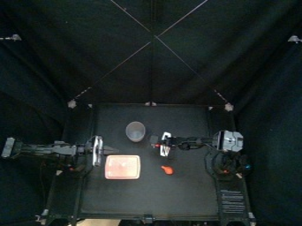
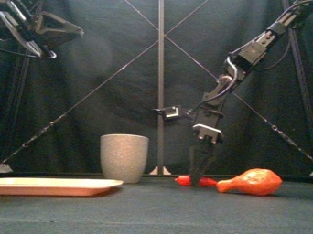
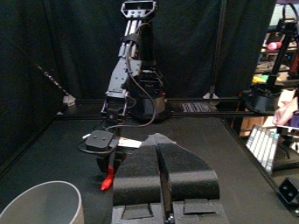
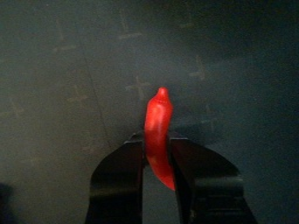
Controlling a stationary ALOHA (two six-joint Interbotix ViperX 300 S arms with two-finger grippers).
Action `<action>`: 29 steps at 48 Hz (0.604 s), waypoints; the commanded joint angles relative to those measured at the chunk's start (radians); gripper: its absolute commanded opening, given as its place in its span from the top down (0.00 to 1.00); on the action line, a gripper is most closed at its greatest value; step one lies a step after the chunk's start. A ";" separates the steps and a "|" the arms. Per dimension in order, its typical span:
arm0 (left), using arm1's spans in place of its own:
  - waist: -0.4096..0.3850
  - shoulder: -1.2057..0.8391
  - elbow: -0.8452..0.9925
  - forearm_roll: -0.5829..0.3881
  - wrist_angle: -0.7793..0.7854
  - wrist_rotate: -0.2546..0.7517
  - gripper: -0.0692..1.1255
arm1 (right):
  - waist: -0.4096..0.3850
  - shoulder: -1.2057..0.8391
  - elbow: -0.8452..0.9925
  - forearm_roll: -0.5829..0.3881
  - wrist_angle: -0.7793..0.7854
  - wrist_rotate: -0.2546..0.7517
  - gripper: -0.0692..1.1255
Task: Pick the red chile then place it on the pink plate
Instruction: Place red chile on the pink plate
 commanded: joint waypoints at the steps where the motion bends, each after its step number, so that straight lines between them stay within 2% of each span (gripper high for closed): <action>1: 0.003 0.002 -0.012 0.002 -0.005 0.000 0.94 | 0.008 -0.048 -0.026 0.006 -0.003 0.009 0.57; 11: 0.006 0.002 -0.011 0.002 -0.005 0.002 0.94 | 0.118 -0.091 -0.147 0.058 -0.012 0.008 0.56; 20: 0.006 0.002 -0.009 0.000 -0.005 0.002 0.94 | 0.261 -0.029 -0.322 0.028 -0.080 -0.005 0.56; 29: 0.006 -0.002 -0.009 0.002 -0.005 0.000 0.94 | 0.314 0.098 -0.468 0.002 -0.133 0.009 0.55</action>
